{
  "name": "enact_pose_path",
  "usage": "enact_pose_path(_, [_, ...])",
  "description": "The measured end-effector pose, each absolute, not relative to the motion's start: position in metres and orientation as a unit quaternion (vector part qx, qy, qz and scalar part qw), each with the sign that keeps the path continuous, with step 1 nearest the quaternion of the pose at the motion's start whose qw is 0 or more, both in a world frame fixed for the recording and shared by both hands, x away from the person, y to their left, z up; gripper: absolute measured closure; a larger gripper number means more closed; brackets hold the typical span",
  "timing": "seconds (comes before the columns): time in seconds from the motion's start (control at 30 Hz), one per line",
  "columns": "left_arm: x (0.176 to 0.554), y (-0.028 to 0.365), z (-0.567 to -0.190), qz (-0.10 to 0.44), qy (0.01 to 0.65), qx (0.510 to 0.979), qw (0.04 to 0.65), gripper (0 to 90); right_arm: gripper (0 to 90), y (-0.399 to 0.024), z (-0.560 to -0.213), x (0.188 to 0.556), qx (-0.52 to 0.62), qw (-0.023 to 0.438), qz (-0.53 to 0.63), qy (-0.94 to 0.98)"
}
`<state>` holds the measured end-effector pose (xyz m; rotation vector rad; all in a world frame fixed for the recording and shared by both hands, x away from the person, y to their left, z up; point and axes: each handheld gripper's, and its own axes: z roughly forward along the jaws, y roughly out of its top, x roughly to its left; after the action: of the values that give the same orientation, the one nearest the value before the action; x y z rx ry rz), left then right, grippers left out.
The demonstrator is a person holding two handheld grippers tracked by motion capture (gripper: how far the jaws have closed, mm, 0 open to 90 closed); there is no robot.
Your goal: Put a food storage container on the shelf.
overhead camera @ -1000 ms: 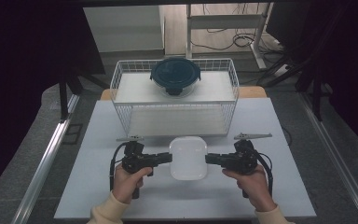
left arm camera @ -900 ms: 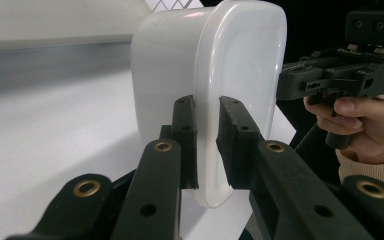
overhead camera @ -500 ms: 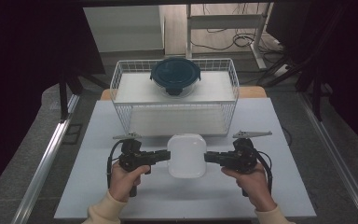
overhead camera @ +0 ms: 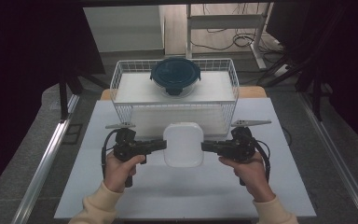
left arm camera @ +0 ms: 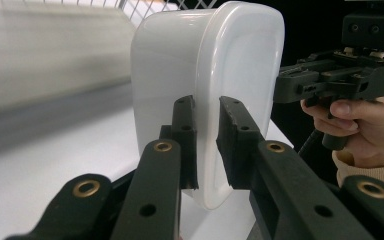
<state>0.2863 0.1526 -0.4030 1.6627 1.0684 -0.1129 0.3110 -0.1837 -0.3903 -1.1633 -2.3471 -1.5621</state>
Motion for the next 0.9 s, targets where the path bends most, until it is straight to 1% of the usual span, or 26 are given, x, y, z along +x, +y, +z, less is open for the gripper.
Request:
enact_pose_path(0.5, [0.298, 0.160, -0.356, -0.005, 0.438, 0.703, 0.560, 79.1, 79.8, -0.172, -0.345, 0.327, -0.361, 0.019, -0.525, -0.770])
enact_pose_path(0.63, [0.302, 0.163, -0.350, -0.008, 0.436, 0.699, 0.567, 79.0, 79.9, -0.170, -0.335, 0.330, -0.356, 0.012, -0.527, -0.772])
enact_pose_path(0.9, [0.306, 0.167, -0.333, 0.004, 0.432, 0.698, 0.571, 78.8, 79.9, -0.165, -0.316, 0.334, -0.347, 0.001, -0.530, -0.774])
